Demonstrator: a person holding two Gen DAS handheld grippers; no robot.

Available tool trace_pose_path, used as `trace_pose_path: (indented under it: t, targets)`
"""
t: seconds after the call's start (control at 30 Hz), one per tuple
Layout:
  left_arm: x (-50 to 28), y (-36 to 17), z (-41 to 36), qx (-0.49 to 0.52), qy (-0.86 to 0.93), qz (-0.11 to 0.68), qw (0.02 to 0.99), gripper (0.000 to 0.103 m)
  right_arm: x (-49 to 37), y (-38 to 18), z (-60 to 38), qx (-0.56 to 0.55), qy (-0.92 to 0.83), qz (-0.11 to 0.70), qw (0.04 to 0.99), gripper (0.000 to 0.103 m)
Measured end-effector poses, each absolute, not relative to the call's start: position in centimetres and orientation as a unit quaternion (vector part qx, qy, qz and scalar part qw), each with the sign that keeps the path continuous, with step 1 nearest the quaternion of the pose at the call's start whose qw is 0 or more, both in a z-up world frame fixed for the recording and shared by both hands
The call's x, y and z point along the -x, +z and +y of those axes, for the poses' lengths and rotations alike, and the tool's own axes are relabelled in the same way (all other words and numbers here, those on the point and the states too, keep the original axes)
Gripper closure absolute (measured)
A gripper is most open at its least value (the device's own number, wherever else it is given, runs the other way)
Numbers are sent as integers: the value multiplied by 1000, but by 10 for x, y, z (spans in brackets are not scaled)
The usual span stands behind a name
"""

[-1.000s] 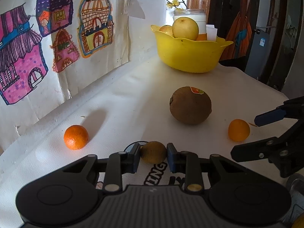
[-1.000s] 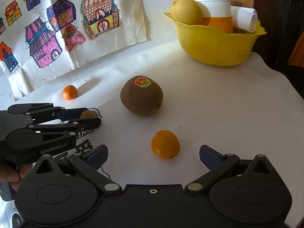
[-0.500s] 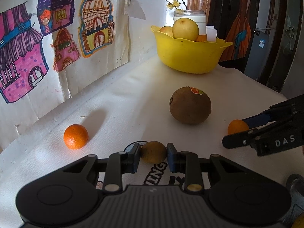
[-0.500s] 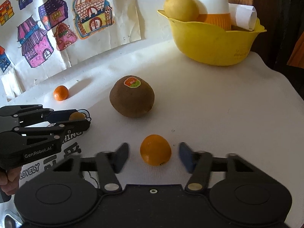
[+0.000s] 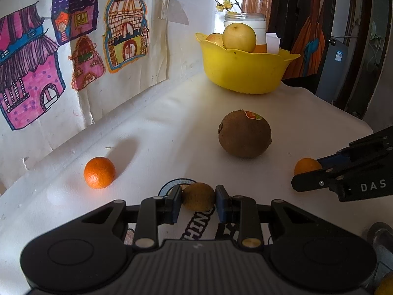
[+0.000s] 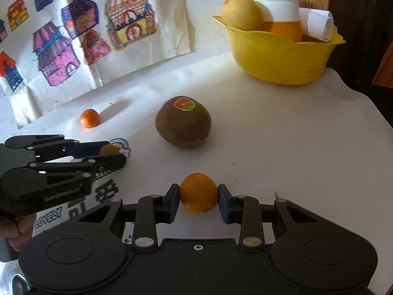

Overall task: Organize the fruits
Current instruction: 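Carry brown fruit in left tool while right tool carries mandarin over the tray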

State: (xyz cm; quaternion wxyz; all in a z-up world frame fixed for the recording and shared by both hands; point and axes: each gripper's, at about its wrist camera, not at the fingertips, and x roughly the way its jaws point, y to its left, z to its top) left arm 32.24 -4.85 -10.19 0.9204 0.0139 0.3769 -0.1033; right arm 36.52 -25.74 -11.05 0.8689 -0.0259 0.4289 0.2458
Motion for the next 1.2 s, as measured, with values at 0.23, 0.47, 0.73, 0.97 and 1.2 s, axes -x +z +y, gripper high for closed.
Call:
trace_pose_path:
  t: [0.23,0.47,0.73,0.97,1.2]
  targets:
    - [-311,-91,-46,-12,-102,369,924,71,-347,-94,-249,29,257,415,872,68]
    - [-293,-73,-39,-4,-101,358,928,71,-320,-67,-244,31,261,397,879,68]
    - [-264,-38,-28,-2,-98,332,938,71,-282,-28,-234,34,275,367,888,68]
    - [-232,-10,-23,1,-98,310,946,71,-242,7,-231,37,282,335,898,68]
    - [-199,11,-29,0,-105,293,950,71,-198,28,-240,35,278,315,907,68]
